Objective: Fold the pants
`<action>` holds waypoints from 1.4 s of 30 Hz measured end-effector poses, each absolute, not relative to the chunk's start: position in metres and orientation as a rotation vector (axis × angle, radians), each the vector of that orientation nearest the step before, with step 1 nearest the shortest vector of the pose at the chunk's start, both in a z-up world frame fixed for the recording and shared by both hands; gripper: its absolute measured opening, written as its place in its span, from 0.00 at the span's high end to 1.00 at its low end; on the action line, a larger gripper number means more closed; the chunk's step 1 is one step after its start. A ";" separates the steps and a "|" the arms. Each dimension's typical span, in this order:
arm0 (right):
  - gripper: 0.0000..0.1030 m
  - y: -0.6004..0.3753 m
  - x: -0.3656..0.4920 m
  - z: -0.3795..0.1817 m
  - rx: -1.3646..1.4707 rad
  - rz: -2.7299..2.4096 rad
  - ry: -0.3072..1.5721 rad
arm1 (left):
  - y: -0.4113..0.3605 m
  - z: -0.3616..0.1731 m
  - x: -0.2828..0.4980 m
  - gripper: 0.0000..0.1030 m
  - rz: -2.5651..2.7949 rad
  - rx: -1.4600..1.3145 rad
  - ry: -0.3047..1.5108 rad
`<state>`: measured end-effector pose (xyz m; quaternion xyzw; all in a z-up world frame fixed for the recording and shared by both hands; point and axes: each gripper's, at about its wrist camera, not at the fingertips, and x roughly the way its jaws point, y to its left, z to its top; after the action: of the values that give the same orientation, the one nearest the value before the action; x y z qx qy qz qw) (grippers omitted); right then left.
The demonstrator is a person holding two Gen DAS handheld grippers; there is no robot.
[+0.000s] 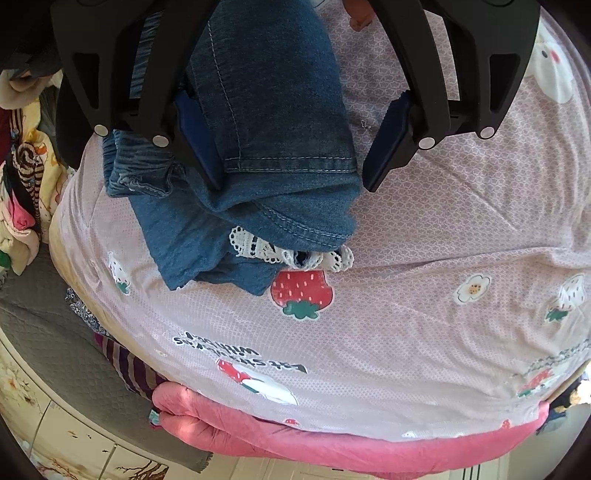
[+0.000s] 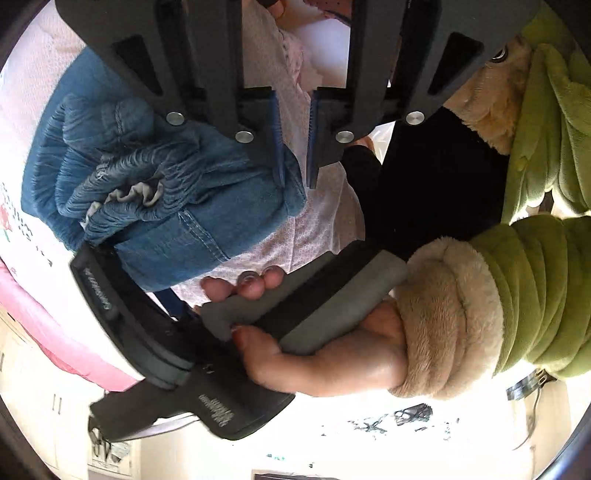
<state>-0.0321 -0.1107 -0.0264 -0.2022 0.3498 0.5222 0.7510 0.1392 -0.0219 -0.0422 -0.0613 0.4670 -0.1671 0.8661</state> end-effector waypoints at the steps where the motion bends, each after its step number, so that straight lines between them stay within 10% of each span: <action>1: 0.79 -0.117 -0.028 -0.023 -0.422 1.141 0.764 | -0.022 -0.040 0.138 0.32 -0.345 -0.125 0.969; 12: 0.59 -0.137 -0.035 0.027 -0.298 1.109 0.616 | -0.023 -0.024 0.130 0.32 -0.322 -0.088 0.921; 30: 0.51 -0.155 0.010 -0.038 -0.115 0.878 0.928 | -0.007 -0.033 0.142 0.29 -0.262 -0.105 0.888; 42: 0.13 -0.225 0.013 0.023 -0.007 0.718 0.741 | 0.031 0.001 0.091 0.19 -0.232 -0.228 0.796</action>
<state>0.0125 -0.2252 0.0230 -0.0033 0.3544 0.3432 0.8698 0.0913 0.0310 0.0011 -0.1105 0.3857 -0.1125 0.9090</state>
